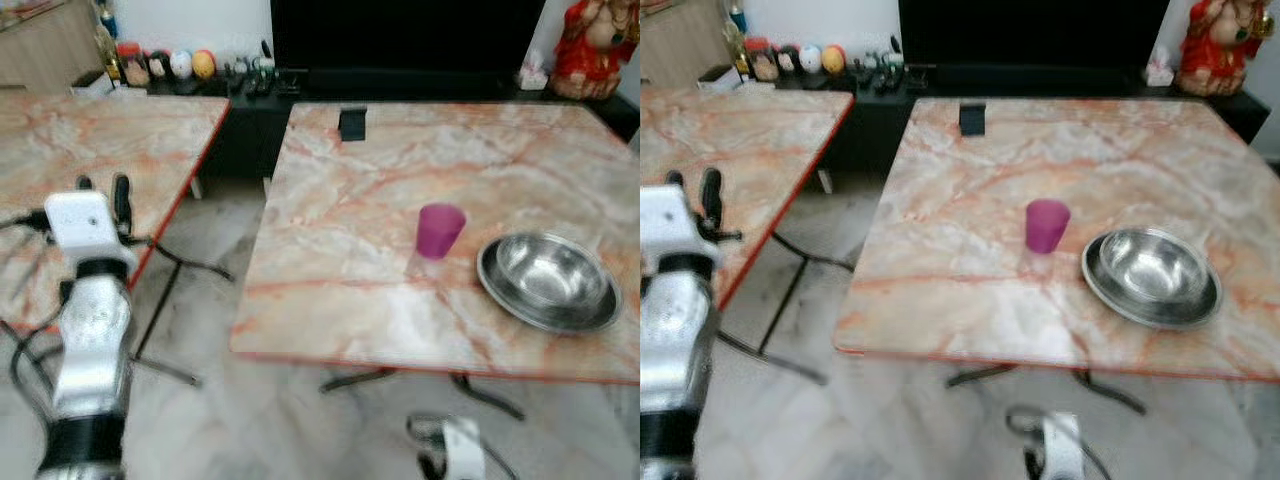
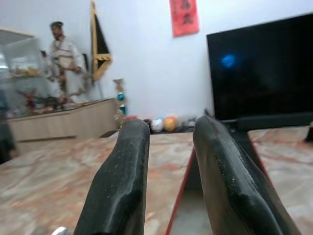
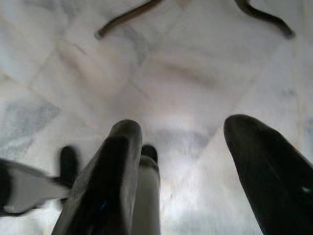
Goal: Setting the table
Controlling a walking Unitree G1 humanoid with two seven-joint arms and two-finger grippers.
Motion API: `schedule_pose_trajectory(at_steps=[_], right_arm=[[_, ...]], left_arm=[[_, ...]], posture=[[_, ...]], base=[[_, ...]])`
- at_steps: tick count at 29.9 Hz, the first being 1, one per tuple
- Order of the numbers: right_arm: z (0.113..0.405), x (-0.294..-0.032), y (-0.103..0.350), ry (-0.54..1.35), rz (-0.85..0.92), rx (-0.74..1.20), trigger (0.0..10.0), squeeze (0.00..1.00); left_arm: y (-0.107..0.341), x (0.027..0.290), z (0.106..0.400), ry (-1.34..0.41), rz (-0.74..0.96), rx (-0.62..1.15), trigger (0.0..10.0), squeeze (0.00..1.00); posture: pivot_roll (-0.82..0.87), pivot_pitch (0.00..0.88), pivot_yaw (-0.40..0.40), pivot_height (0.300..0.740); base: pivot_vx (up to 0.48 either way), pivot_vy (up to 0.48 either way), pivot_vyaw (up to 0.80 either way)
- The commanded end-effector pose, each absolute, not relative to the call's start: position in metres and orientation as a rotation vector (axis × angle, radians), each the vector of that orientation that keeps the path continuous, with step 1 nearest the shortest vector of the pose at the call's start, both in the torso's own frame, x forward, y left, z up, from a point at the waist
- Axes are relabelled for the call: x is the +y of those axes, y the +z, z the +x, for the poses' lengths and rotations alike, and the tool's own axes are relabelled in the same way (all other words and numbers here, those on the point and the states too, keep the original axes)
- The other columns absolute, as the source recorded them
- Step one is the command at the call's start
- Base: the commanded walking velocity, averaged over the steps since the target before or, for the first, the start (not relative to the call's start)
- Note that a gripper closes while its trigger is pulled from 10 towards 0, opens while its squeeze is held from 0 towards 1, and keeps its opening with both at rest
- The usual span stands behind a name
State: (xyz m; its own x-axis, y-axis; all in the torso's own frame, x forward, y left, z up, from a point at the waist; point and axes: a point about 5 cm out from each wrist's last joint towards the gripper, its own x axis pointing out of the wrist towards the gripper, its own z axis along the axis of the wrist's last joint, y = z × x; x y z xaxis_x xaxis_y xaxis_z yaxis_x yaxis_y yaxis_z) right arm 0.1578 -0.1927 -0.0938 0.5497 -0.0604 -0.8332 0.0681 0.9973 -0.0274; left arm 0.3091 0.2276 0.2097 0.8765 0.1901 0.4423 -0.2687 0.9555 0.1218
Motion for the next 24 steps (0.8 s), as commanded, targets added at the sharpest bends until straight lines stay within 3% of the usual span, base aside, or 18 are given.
schedule_pose_trajectory(at_steps=[1,16,24], right_arm=[[0.164,-0.188,-0.092,-0.066,0.013,0.968,10.0,0.00],[0.164,-0.188,-0.092,-0.067,0.019,0.969,10.0,0.00],[0.164,-0.188,-0.092,-0.066,0.019,0.970,10.0,0.00]], left_arm=[[0.213,0.232,0.309,0.254,0.197,-0.443,10.0,0.00],[0.213,0.235,0.307,0.265,0.202,-0.446,10.0,0.00],[0.214,0.250,0.301,0.339,0.233,-0.448,10.0,0.00]], posture=[[0.03,0.000,-0.026,0.740],[0.03,0.000,-0.028,0.740],[0.04,0.000,-0.031,0.740]], base=[[0.000,0.394,0.00],[0.000,0.387,0.00],[0.000,0.388,0.00]])
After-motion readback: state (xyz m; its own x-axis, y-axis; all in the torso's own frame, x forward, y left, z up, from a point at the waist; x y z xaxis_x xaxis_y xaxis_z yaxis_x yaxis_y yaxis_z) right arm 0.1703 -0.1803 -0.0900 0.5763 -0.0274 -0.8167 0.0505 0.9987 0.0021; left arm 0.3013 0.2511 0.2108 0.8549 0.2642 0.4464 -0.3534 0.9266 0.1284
